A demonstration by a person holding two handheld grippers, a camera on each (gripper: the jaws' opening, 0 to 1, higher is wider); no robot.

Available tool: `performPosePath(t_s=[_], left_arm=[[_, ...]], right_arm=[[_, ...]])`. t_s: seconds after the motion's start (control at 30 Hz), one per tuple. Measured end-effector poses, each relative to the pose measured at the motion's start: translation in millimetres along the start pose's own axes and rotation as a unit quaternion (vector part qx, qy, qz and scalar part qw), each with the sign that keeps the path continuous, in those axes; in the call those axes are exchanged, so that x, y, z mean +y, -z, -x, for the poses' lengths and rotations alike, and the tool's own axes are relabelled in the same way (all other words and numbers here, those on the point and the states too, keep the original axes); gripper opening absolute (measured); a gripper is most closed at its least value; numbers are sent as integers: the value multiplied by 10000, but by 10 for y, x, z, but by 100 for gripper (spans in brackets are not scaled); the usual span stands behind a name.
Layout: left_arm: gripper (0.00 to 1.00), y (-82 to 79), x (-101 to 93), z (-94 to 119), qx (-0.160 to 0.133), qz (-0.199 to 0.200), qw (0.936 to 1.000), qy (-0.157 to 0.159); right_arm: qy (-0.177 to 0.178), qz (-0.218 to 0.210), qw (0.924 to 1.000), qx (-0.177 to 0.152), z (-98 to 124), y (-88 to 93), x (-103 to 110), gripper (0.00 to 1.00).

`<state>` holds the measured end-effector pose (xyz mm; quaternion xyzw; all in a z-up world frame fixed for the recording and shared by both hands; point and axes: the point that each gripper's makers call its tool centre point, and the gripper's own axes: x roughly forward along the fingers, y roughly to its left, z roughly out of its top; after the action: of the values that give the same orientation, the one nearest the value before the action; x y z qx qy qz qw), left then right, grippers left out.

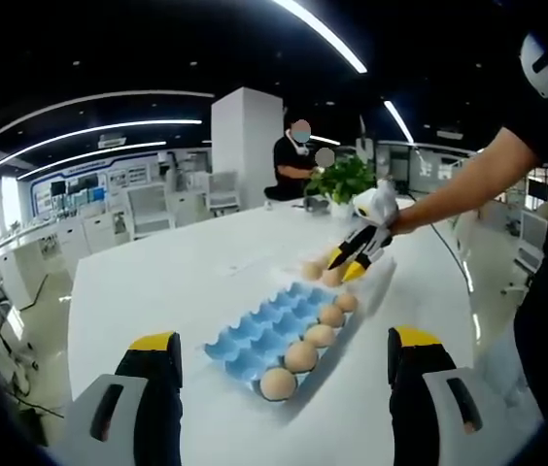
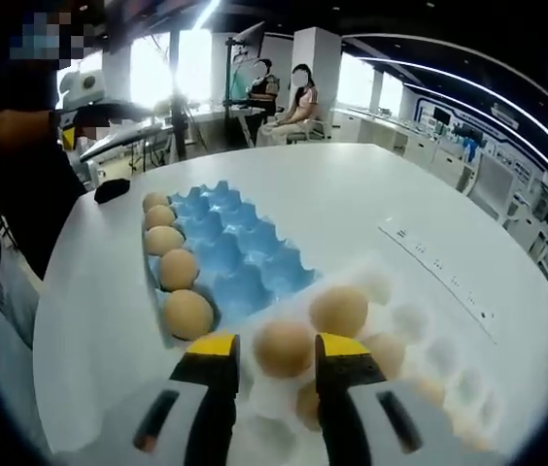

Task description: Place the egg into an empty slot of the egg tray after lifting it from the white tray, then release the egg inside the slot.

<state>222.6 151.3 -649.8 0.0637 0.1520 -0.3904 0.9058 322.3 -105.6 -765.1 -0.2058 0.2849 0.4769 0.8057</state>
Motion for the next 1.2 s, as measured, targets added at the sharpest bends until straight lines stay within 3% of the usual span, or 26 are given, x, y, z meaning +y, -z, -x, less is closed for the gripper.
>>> performPosePath(t_s=[0.23, 0.5, 1.2], left_arm=[[90, 26, 20, -3, 36, 7, 10000, -14], [90, 31, 50, 4, 54, 26, 10000, -37], [90, -6, 41, -18, 48, 0, 10000, -26]], right_arm=[[-52, -106, 9999, 116, -54, 86, -15, 32], [-55, -39, 9998, 177, -110, 90, -34, 27], [11, -29, 9998, 183, -52, 55, -47, 25]])
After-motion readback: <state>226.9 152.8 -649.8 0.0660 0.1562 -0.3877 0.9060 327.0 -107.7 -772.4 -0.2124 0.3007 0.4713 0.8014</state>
